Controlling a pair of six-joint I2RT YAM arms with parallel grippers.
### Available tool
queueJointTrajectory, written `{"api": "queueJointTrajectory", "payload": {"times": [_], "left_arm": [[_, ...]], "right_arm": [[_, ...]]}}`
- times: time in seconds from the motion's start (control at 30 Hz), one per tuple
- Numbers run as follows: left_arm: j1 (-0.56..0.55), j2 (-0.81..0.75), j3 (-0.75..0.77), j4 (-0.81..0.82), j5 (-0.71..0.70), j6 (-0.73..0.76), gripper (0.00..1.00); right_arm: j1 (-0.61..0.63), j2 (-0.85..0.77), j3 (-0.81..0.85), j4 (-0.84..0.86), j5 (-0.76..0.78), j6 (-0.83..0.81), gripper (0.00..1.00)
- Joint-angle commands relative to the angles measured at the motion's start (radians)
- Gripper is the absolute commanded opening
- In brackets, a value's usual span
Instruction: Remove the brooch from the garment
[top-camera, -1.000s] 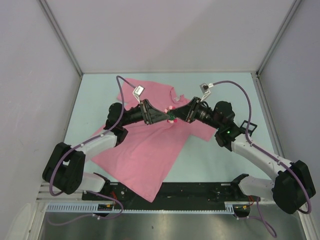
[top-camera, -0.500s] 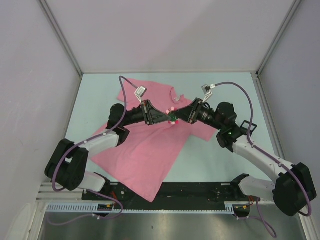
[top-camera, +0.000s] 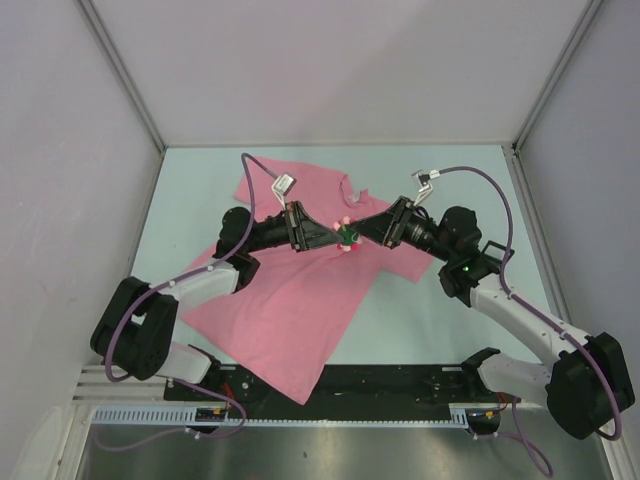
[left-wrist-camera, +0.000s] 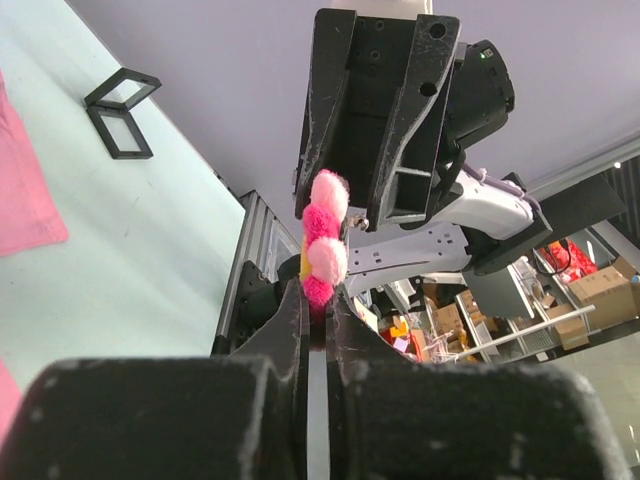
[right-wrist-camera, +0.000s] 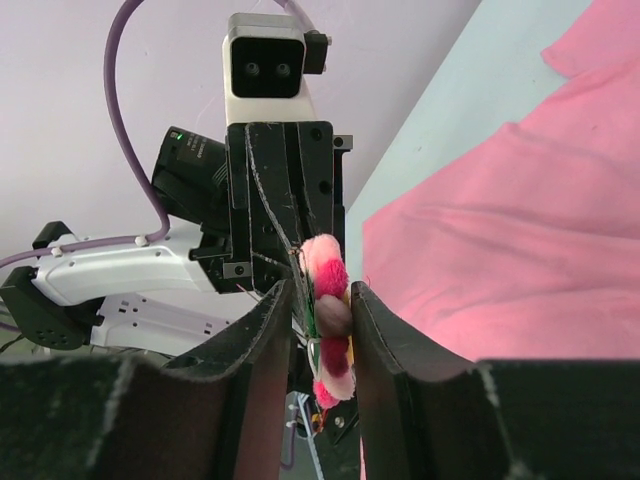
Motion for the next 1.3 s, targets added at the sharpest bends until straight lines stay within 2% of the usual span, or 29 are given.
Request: {"api": "queueJointTrajectory", "payload": {"times": [0.0,0.23,0.47,0.7,0.93,1.2,1.23,1.27], "left_arm": [[0.005,0.007,0.011,0.02,0.014,0.016,0.0],[0.005,0.015,0.013,0.034,0.016,-0.002,0.0],[0.005,0.016,0.01,0.033,0.016,-0.001,0.0],[0.005,0.023,0.006,0.046,0.02,-0.007,0.0],[0.01,0.033,0.006,0.057,0.022,-0.015,0.0],[0.011,0.033,0.002,0.066,0.028,-0.018,0.0],[0.013,0.032,0.002,0.066,0.026,-0.018,0.0],[0.013,0.032,0.002,0.066,0.026,-0.018,0.01]], "right_arm": [[-0.001,-0.008,0.002,0.066,-0.035,0.008,0.35],[0.012,0.032,0.002,0.074,-0.066,-0.003,0.36],[0.016,0.024,0.002,0.058,-0.072,-0.02,0.27],[0.021,0.043,0.002,0.071,-0.089,-0.016,0.3],[0.022,0.046,0.0,0.058,-0.101,-0.026,0.29],[0.025,0.054,0.002,0.077,-0.114,-0.016,0.13],[0.027,0.055,0.002,0.078,-0.114,-0.015,0.1],[0.029,0.057,0.0,0.081,-0.117,-0.015,0.03]]}}
